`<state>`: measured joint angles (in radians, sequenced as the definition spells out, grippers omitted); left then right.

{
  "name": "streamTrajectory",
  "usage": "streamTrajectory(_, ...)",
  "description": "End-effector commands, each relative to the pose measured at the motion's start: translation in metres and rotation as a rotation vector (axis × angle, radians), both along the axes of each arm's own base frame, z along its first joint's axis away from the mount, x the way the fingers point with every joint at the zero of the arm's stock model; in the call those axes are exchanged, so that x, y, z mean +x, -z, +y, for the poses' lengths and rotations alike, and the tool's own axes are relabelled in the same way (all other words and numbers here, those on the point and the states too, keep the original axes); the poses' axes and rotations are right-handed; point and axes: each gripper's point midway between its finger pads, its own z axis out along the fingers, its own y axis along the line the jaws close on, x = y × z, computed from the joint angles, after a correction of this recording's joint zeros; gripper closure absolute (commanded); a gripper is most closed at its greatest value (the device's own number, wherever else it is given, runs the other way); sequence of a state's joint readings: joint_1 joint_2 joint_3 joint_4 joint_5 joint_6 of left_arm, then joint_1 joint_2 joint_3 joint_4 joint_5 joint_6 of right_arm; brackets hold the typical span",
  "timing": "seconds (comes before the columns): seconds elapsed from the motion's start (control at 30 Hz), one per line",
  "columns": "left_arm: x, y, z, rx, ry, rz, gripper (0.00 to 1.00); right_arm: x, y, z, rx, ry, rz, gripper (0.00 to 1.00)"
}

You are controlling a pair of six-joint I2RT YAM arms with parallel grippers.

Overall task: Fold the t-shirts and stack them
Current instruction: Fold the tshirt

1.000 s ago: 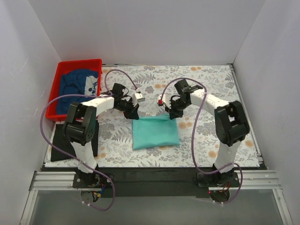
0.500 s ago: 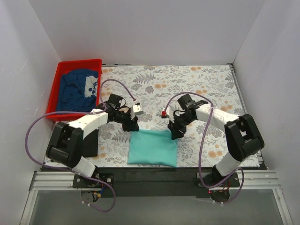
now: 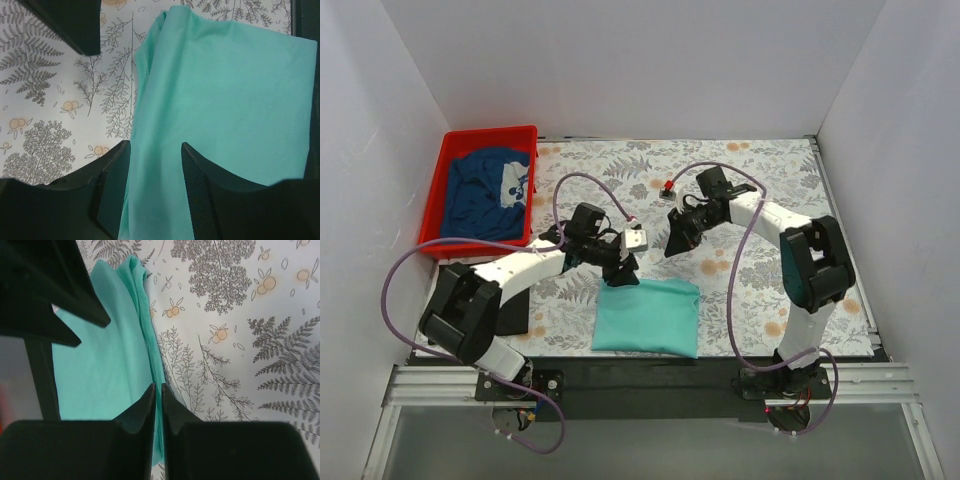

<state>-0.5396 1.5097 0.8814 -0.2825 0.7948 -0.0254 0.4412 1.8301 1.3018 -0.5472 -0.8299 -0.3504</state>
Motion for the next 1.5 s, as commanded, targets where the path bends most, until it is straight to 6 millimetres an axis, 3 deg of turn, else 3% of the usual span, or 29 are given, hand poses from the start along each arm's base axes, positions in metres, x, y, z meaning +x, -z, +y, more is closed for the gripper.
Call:
streamTrajectory(0.0, 0.021, -0.002, -0.018, -0.014, -0.024, -0.083, 0.56, 0.007, -0.001, 0.019, 0.056, 0.062, 0.154, 0.88)
streamTrajectory(0.2, 0.013, 0.021, -0.03, 0.016, 0.004, -0.077, 0.56, -0.002, 0.024, 0.023, 0.066, 0.078, 0.302, 0.88)
streamTrajectory(0.5, 0.003, 0.047, -0.041, 0.059, 0.043, -0.07, 0.58, -0.008, 0.051, 0.026, 0.047, 0.06, 0.367, 0.89)
streamTrajectory(0.63, 0.0, 0.043, -0.045, 0.05, 0.054, -0.087, 0.79, -0.015, 0.064, 0.028, 0.033, 0.04, 0.387, 0.91)
streamTrajectory(0.73, -0.002, 0.032, -0.046, 0.029, 0.059, -0.108, 0.89, -0.026, 0.072, 0.029, 0.03, 0.011, 0.407, 0.92)
streamTrajectory(0.77, -0.003, 0.03, -0.045, 0.029, 0.059, -0.113, 0.99, -0.03, 0.075, 0.03, 0.027, -0.004, 0.403, 0.92)
streamTrajectory(1.07, 0.007, 0.007, -0.041, 0.023, 0.031, -0.23, 1.0, -0.054, 0.109, 0.022, -0.059, -0.057, 0.39, 0.96)
streamTrajectory(1.47, 0.036, 0.017, -0.039, 0.007, -0.013, -0.33, 1.0, -0.045, 0.103, 0.019, -0.076, -0.072, 0.323, 0.95)
